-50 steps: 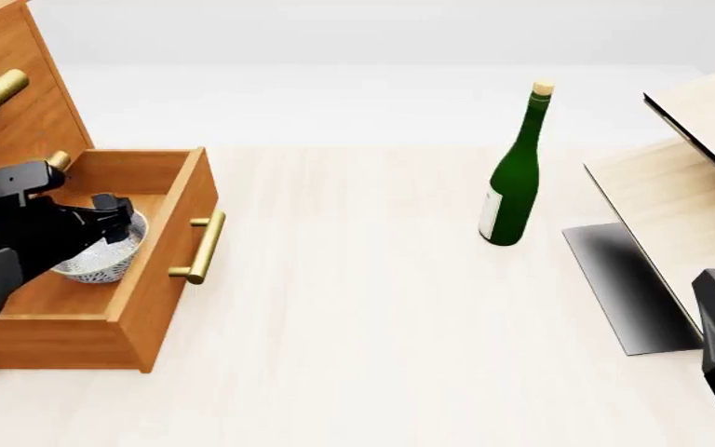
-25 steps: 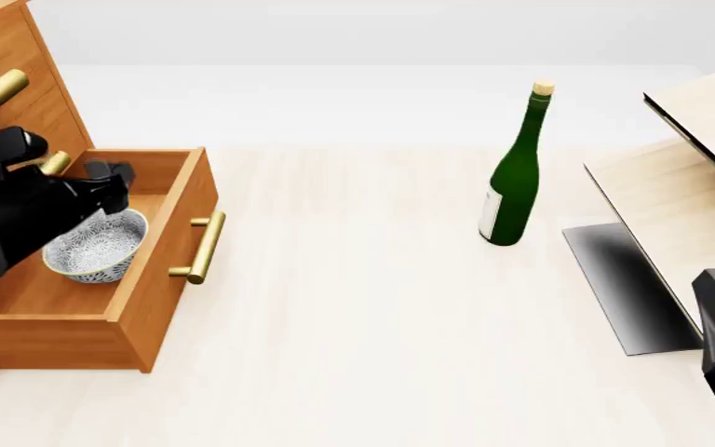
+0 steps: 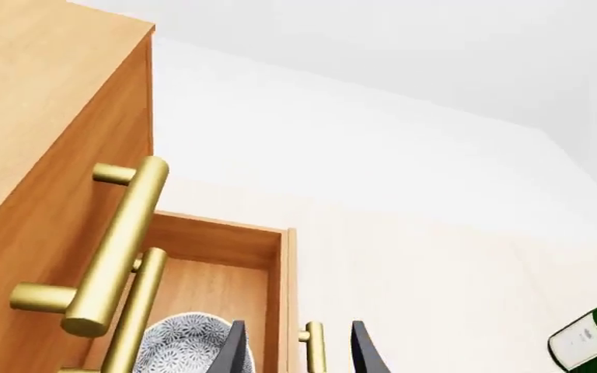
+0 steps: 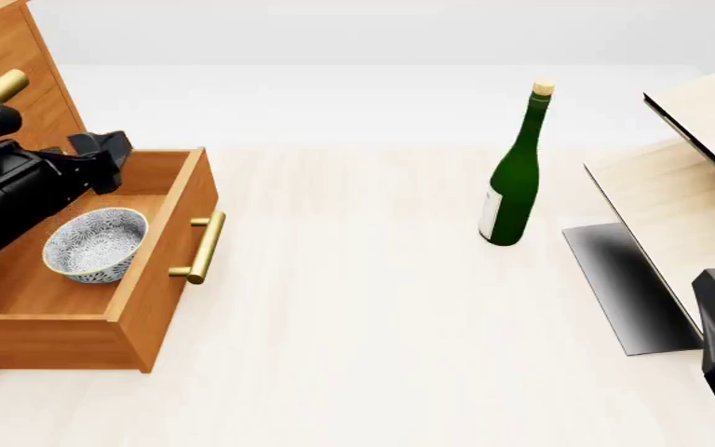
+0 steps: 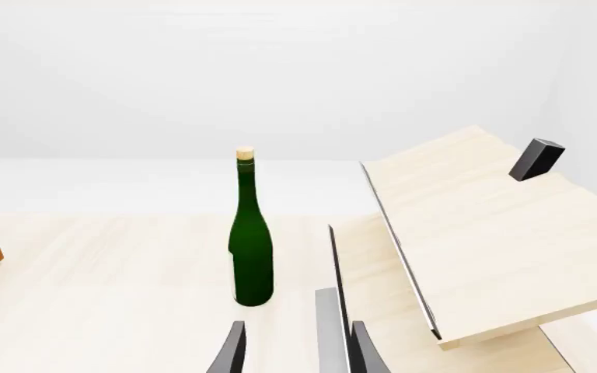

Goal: Put the bowl in the bottom drawer of the cabinet.

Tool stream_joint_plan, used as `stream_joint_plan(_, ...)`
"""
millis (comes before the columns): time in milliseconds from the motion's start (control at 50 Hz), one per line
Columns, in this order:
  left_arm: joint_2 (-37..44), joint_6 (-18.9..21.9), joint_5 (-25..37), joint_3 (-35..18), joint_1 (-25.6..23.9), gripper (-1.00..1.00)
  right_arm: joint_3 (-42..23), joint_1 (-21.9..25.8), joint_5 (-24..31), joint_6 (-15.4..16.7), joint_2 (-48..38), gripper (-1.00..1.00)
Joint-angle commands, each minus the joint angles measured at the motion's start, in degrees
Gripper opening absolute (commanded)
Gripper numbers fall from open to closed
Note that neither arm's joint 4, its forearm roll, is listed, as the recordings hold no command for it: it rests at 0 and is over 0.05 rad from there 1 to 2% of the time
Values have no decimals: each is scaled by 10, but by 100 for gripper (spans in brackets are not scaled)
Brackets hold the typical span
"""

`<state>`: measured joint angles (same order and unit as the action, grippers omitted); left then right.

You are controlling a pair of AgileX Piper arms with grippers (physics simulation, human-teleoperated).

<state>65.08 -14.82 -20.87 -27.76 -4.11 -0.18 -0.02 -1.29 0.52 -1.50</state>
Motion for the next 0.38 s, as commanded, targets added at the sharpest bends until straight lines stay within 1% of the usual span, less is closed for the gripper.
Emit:
stream_joint_plan(20,-37,6,15,-4,-19,100,0,0,0,0,0,100)
stream_joint_plan(40,-38,7,13,-8,-33,100,0,0,0,0,0,100)
stream_joint_plan(180,-50,9,21,-19,-45,100,0,0,0,0,0,100)
stream_joint_plan(300,-64,5,20,-23,-66,100,0,0,0,0,0,100)
stream_joint_plan(360,-71,10,16,-20,-74,100,0,0,0,0,0,100)
stream_joint_plan(380,-78,2,12,-16,-80,100,0,0,0,0,0,100)
